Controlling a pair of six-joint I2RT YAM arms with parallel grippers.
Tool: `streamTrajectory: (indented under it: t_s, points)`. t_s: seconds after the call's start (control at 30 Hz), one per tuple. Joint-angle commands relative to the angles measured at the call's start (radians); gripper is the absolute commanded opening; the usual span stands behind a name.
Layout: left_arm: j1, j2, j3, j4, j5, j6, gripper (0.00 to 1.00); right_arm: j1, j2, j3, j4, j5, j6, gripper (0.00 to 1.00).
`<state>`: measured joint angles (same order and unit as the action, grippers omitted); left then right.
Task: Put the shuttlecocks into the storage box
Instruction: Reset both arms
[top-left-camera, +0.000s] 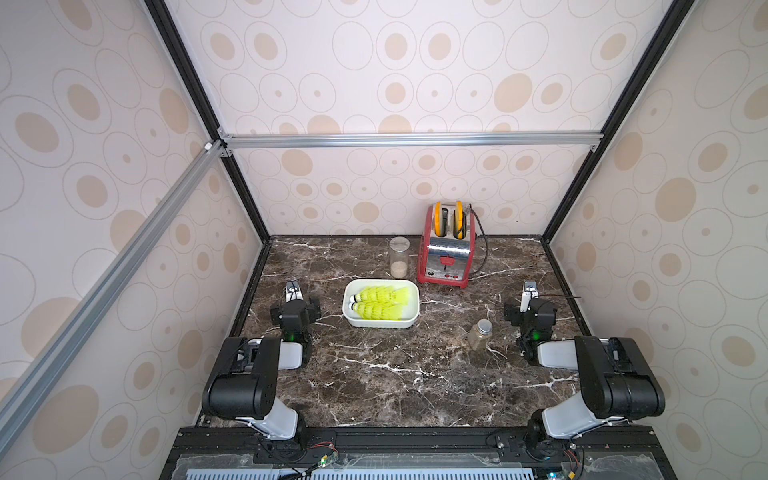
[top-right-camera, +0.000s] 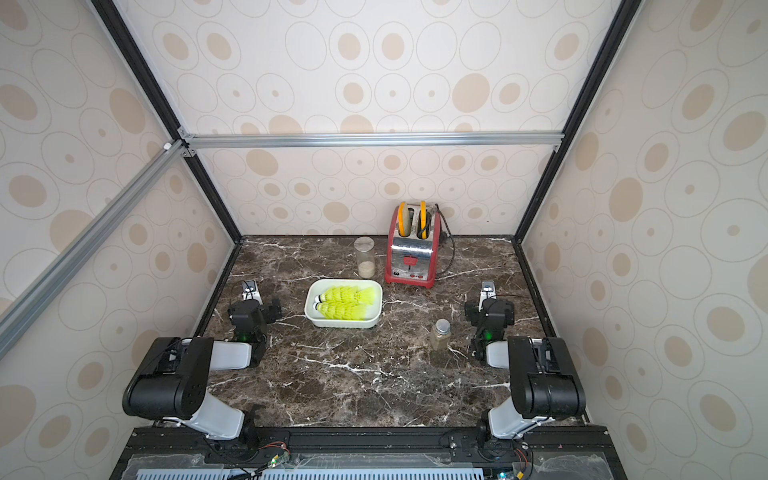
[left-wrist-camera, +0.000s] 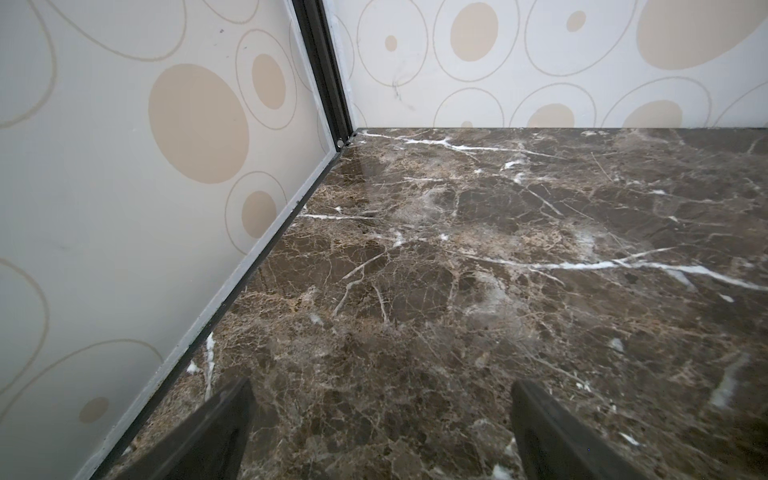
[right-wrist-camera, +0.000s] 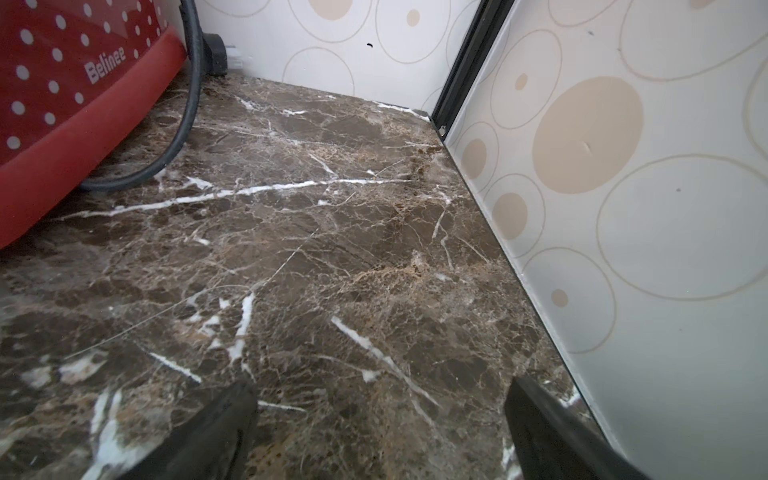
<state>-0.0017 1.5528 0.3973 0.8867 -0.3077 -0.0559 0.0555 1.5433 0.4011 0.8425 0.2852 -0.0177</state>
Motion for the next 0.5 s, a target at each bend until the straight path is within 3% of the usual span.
streamTrajectory:
  t_s: [0.0,0.47]
  points:
    - [0.003,-0.014,0.014,-0.023,0.005,-0.015,0.99,0.0,-0.006,0.001,-0.011,-0.015,0.018,0.99]
    - [0.002,-0.015,0.015,-0.028,0.007,-0.015,0.99,0.001,-0.005,0.002,-0.013,-0.016,0.018,0.99]
